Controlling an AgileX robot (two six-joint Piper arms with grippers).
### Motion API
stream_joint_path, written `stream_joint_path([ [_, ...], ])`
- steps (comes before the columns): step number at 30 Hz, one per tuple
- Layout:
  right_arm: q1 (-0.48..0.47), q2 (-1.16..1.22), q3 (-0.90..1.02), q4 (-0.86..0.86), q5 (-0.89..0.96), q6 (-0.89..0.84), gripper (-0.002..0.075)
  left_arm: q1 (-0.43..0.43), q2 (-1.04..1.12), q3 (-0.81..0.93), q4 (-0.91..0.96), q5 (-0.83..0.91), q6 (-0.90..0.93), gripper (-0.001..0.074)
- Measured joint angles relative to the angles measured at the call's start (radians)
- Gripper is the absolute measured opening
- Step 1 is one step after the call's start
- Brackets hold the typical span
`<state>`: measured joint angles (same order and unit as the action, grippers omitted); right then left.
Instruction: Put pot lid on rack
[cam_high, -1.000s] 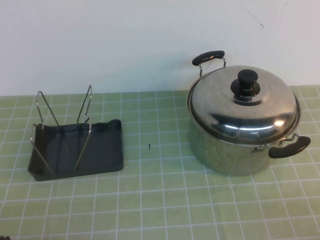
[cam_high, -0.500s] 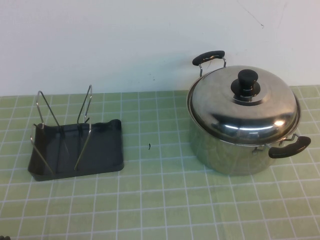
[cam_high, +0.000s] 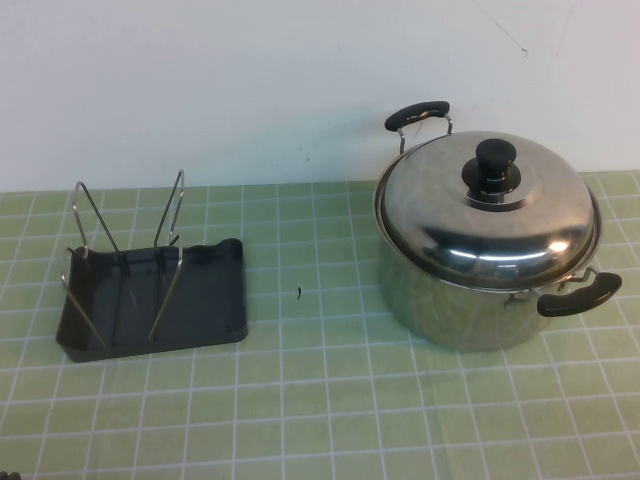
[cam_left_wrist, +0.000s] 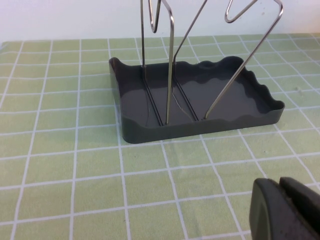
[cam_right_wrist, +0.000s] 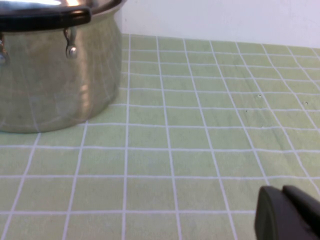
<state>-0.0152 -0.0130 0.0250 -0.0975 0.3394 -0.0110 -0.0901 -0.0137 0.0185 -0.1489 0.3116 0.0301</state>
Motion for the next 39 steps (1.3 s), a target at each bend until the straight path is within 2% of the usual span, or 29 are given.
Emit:
stream_joint_path([
  [5,0.0,0.0,0.0,0.0,-0.009,0.0,-0.0001,0.0,0.0,0.0,0.0,-0.029,0.0,-0.0002],
  [8,0.0,0.0,0.004,0.0,-0.068,0.0,-0.0001,0.0,0.0,0.002,0.0,-0.126,0.0,-0.0002],
  [11,0.0,0.0,0.004,-0.001,-0.218,-0.007,-0.0001,0.0,0.0,0.002,0.0,-0.325,0.0,-0.0002],
  [17,0.0,0.0,0.004,-0.001,-0.651,-0.007,-0.0001,0.0,0.0,0.002,0.0,-0.746,0.0,-0.0002],
  [21,0.0,0.0,0.004,0.006,-0.901,-0.02,-0.0001,0.0,0.0,0.002,0.0,-0.914,-0.002,-0.0002],
  [23,0.0,0.0,0.004,0.049,-0.961,-0.07,-0.0001,0.0,0.0,0.002,0.0,-0.961,-0.013,-0.0002],
  [28,0.0,0.0,0.004,0.153,-0.988,-0.164,-0.0001,0.0,0.0,0.002,-0.008,-1.022,-0.015,-0.0002],
  [31,0.0,0.0,-0.02,0.159,-0.907,-0.209,-0.0001,0.0,0.0,0.002,-0.011,-1.007,-0.014,-0.0002],
  [35,0.0,0.003,-0.139,0.159,-0.716,-0.337,-0.0001,0.0,0.0,-0.058,-0.011,-0.824,-0.012,-0.0002],
  [39,0.0,0.089,-0.268,0.159,-0.637,-0.365,-0.0001,0.0,0.01,-0.161,-0.011,-0.705,0.035,-0.0002],
])
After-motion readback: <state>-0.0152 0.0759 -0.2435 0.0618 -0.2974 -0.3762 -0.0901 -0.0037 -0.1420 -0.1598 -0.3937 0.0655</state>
